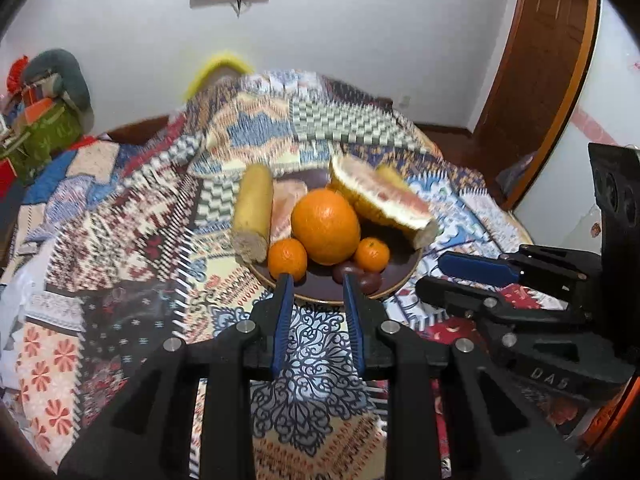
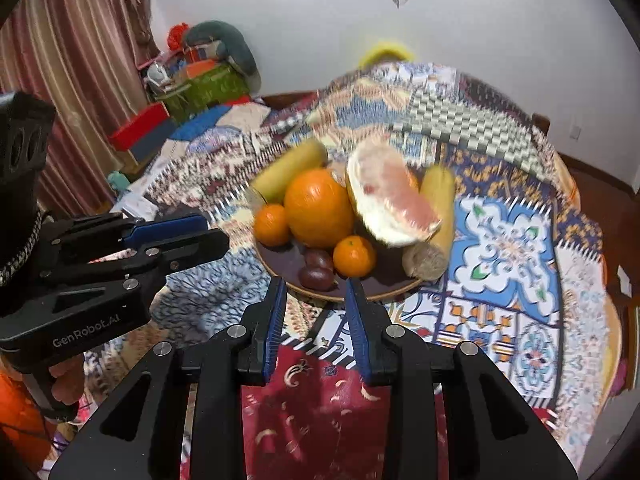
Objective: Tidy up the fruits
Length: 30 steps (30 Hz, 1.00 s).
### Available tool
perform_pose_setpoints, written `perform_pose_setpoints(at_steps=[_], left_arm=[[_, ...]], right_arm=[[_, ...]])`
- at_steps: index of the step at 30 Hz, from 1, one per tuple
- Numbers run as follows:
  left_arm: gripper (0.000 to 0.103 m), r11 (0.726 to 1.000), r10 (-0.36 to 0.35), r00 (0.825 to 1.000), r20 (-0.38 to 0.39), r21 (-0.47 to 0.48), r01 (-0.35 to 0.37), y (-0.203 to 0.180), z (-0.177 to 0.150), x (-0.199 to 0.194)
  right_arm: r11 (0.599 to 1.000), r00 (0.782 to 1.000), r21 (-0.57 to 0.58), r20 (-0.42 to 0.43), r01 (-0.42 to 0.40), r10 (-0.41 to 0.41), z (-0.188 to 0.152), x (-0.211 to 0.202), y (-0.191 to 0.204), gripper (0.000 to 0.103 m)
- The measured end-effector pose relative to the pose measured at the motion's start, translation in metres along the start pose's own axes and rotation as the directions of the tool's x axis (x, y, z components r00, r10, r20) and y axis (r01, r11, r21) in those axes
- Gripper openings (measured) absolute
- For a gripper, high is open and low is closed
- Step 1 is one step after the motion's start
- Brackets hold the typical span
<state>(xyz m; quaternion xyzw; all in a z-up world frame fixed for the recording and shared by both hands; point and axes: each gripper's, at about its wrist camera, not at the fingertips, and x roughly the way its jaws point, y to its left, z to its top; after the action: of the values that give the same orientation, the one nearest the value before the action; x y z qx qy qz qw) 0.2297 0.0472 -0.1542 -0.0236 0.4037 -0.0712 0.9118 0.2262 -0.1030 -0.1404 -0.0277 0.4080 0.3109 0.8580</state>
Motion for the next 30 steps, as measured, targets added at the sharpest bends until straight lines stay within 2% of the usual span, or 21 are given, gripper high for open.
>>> perform_pose_setpoints(at_steps=[5,8,12,15,17,20,24,25,26,28,30], left_arm=[[0.024,1.0,0.031,0.993,0.114,0.002,-0.032,-0.01,0.004,-0.053],[0.024,0.999,0.041,0.98,0.193,0.003,-0.043,-0.017,0.007,-0.086],[0.025,0.999,0.04,0.957,0.289,-0.001,-0.041,-0.027,0.009,-0.127],[0.025,0.998,0.061,0.933,0.355,0.001,-0.066,-0.036,0.01,-0.152],[0.025,0.997,0.07,0.915,0.398,0.005,-0.078,-0.043,0.008,-0.169],[0.032,0.997,0.065,0.892,0.447,0.013,-0.079,-0.053,0.005,-0.189],[0.042,0.996,0.07,0.861,0.504,0.013,-0.089,-0.062,-0.002,-0.212],[0.044,0.996,0.073,0.853,0.517,0.012,-0.092,-0.064,-0.004,-0.217],[0.05,0.995,0.076,0.845,0.53,0.01,-0.096,-0.067,-0.007,-0.223],[0.059,0.994,0.088,0.827,0.555,0.006,-0.11,-0.069,-0.011,-0.232],[0.069,0.993,0.095,0.816,0.57,0.003,-0.117,-0.071,-0.014,-0.239]], right_arm=[[1.0,0.992,-0.007,0.126,0.012,-0.011,0.01,-0.05,0.007,0.027],[0.999,0.975,-0.01,0.22,0.034,-0.03,0.015,-0.085,0.012,0.027],[0.999,0.937,-0.015,0.346,0.048,-0.04,0.017,-0.134,0.018,0.027],[0.998,0.91,-0.02,0.411,0.059,-0.045,0.017,-0.16,0.025,0.028],[0.997,0.885,-0.024,0.462,0.076,-0.057,0.014,-0.177,0.032,0.033],[0.996,0.854,-0.027,0.517,0.087,-0.061,0.008,-0.196,0.04,0.042],[0.994,0.827,-0.035,0.558,0.1,-0.063,0.002,-0.208,0.048,0.048],[0.994,0.819,-0.033,0.569,0.106,-0.069,0.001,-0.21,0.05,0.056],[0.993,0.811,-0.029,0.581,0.113,-0.075,0.0,-0.211,0.05,0.065],[0.991,0.79,-0.021,0.606,0.129,-0.09,-0.002,-0.215,0.052,0.072],[0.99,0.782,-0.02,0.616,0.139,-0.098,-0.003,-0.217,0.054,0.074]])
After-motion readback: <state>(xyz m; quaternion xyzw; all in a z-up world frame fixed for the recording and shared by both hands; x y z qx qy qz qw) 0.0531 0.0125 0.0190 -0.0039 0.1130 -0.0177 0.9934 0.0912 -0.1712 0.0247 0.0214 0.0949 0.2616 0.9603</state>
